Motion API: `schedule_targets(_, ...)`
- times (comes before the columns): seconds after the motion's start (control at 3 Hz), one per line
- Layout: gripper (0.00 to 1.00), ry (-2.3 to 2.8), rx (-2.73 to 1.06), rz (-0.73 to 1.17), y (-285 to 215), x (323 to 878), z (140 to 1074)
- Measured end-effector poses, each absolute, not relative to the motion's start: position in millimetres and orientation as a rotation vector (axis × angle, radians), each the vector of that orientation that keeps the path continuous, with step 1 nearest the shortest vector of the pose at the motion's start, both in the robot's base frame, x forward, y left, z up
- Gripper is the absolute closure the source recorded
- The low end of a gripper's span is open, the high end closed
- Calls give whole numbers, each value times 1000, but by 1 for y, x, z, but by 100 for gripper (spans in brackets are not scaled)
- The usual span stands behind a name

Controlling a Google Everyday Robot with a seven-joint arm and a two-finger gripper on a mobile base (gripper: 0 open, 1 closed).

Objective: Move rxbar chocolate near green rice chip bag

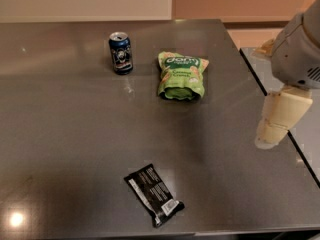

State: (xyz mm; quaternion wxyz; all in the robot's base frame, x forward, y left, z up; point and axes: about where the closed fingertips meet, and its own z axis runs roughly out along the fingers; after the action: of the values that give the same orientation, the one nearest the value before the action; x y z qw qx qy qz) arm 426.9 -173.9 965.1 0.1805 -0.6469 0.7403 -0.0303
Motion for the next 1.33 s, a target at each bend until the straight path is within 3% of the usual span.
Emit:
schedule_targets(0.67,0,1962,-1942,-86,-109,396,940)
schedule_targets(1.33,0,1810,-2136,45,-50,347,912)
